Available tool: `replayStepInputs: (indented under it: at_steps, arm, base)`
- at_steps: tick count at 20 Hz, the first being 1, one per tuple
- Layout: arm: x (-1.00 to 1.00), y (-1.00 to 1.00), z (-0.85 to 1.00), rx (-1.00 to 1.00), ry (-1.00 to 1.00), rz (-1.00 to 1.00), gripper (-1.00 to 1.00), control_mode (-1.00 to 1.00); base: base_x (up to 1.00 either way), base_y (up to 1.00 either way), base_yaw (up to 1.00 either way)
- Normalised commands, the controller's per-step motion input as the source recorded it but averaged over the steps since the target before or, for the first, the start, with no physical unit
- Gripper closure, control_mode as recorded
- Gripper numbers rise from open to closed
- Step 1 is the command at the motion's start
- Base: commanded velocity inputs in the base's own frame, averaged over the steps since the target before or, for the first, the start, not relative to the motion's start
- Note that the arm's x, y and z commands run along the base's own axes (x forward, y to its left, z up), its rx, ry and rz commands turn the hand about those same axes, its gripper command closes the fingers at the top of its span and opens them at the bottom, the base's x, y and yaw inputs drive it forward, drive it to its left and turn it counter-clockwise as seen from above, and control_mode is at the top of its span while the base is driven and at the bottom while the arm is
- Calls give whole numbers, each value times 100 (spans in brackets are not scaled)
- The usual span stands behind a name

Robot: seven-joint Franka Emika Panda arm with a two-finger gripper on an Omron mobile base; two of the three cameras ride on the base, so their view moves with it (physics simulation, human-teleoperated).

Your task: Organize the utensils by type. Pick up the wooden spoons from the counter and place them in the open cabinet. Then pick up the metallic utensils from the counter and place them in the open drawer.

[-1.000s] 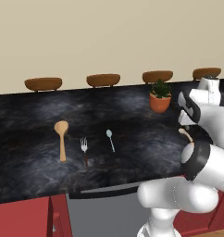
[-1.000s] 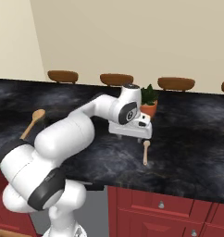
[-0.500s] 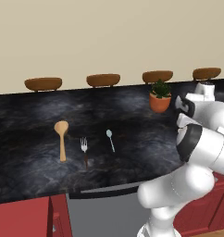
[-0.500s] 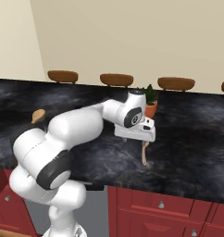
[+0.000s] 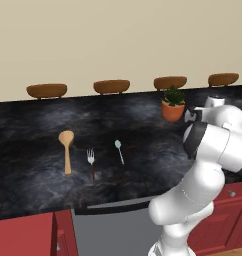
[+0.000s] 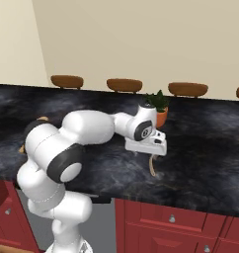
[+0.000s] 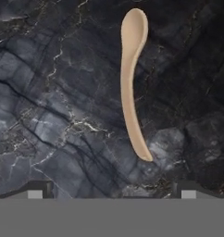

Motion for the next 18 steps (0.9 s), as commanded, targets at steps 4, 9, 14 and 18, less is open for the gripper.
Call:
replayStepInputs:
  at_steps: [4, 9, 14, 18]
  arm:
    - [10, -3, -26, 0, 5, 0, -100, -100]
    - [10, 0, -21, 0, 1, 0, -100, -100]
    - [23, -3, -19, 0, 2, 0, -100, -100]
    - [33, -5, -23, 0, 5, 1, -100, -100]
  base:
    - [0, 0, 0]
    - [0, 0, 0]
    - [0, 0, 0]
    - [0, 0, 0]
